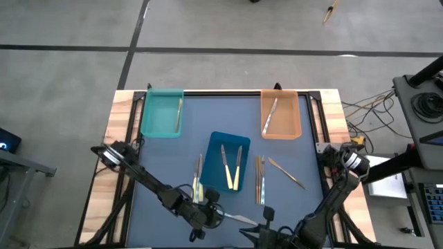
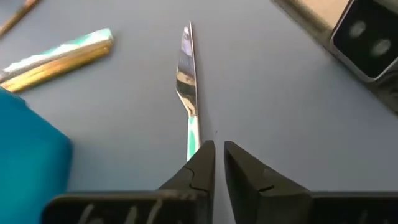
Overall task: Sort silverware by color (type)
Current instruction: Put the left blue and white knife into the orange bin
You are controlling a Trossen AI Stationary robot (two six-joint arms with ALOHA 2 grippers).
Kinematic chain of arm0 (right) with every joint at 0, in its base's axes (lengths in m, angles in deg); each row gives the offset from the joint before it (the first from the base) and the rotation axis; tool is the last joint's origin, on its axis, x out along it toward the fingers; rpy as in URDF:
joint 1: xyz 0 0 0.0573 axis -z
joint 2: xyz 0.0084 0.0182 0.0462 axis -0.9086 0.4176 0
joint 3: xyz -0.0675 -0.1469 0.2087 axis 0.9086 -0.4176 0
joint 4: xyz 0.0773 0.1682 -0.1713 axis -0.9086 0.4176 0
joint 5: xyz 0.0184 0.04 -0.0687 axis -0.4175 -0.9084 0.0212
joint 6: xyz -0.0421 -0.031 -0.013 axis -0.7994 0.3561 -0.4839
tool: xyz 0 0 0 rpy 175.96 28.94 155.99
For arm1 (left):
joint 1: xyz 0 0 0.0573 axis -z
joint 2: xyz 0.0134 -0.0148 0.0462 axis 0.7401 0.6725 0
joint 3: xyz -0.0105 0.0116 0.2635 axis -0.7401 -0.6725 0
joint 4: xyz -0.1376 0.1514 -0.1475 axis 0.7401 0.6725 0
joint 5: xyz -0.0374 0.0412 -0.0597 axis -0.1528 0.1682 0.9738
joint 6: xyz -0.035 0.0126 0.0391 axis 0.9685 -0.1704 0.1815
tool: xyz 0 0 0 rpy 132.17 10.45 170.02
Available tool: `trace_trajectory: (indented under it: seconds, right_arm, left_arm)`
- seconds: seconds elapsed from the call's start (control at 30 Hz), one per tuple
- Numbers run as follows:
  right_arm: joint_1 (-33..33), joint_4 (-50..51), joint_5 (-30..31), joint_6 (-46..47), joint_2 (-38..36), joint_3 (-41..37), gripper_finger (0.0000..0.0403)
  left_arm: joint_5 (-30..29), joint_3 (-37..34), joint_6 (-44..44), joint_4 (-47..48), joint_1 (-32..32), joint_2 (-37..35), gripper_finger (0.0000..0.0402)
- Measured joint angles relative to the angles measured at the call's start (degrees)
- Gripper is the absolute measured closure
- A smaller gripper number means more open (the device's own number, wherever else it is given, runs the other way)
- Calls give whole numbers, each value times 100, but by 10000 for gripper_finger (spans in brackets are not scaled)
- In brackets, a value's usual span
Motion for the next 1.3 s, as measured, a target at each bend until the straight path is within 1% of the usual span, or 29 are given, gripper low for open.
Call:
trace_trajectory:
  seconds: [0.1,0.27,0.33,0.4,0.47,0.73,0.87,0.97,1.07,1.1,1.3]
  right_arm:
    - [5,-6,6,40,20,0,394]
    - [11,-15,15,49,22,0,394]
    - [9,-13,15,47,24,0,394]
    - [11,-10,14,47,24,0,394]
    - [11,-5,15,45,24,0,394]
    - [13,5,15,47,25,-2,394]
    - [13,9,15,46,26,-4,394]
    - [13,3,15,50,30,-4,394]
    - [13,-21,15,59,33,-7,394]
    - [13,-27,15,60,33,-5,394]
    - [13,-39,104,57,33,-6,394]
  left_arm:
    - [-16,14,47,-264,-3,194,355]
    - [-484,31,110,-257,-35,312,297]
    - [-497,31,91,-278,-56,312,277]
    - [-467,26,89,-202,-91,312,265]
    - [-459,-17,104,-174,-124,312,262]
    - [-286,-113,73,-183,-142,311,281]
    - [-180,-114,192,-288,-141,453,295]
    - [-53,-92,317,-285,-131,517,317]
    - [-47,-90,364,-283,-84,500,371]
    - [-50,-90,381,-263,-74,486,383]
    - [-47,-109,470,-347,-54,436,390]
